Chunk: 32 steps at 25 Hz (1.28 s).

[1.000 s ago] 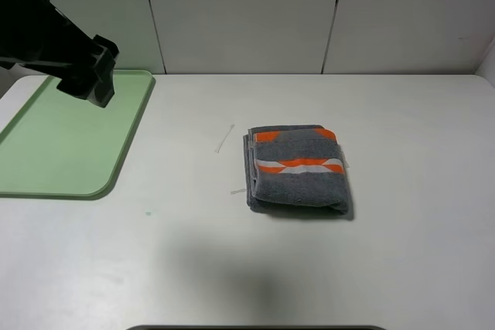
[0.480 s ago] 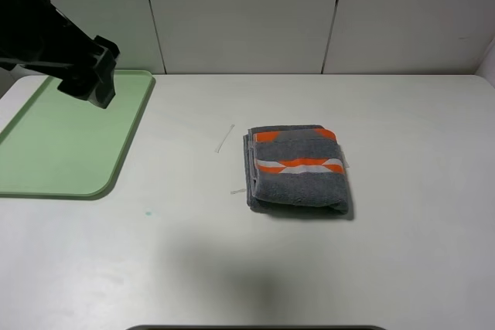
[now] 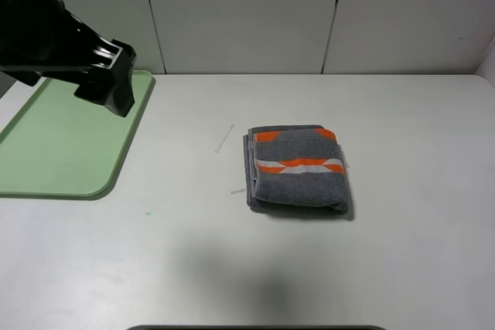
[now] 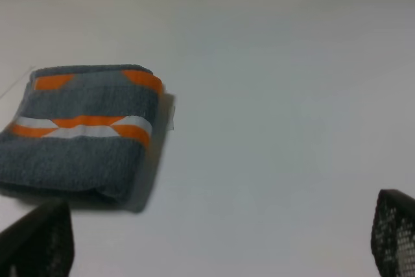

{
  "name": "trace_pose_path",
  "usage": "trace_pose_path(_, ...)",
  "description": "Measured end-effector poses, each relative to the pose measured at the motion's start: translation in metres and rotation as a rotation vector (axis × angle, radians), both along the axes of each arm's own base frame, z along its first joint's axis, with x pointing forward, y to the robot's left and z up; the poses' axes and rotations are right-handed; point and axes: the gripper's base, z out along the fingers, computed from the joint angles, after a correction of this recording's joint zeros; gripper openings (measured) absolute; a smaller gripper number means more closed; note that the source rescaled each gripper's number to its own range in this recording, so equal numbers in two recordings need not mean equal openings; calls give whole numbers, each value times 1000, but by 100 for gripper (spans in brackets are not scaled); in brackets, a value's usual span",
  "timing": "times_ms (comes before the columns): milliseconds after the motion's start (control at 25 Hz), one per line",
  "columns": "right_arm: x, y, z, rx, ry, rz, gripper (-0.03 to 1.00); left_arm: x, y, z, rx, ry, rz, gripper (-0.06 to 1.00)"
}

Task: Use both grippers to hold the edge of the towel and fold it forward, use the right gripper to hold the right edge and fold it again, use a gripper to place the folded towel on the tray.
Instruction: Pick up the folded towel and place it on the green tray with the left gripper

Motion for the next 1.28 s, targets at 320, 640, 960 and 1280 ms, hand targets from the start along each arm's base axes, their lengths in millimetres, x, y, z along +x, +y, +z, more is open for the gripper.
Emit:
trace_pose_path(320, 0, 0, 0, 0, 1, 0, 100, 4, -13, 0, -135, -19, 0, 98)
trace_pose_path(640, 0, 0, 0, 0, 1, 0, 100, 35, -47, -45, -201, 58, 136, 98)
trace_pose_path(960, 0, 0, 0, 0, 1, 0, 100, 78, -74, -103, -324, 93, 208, 97)
trace_pose_path(1280, 0, 0, 0, 0, 0, 0, 100, 110, -97, -165, -440, 78, 256, 97)
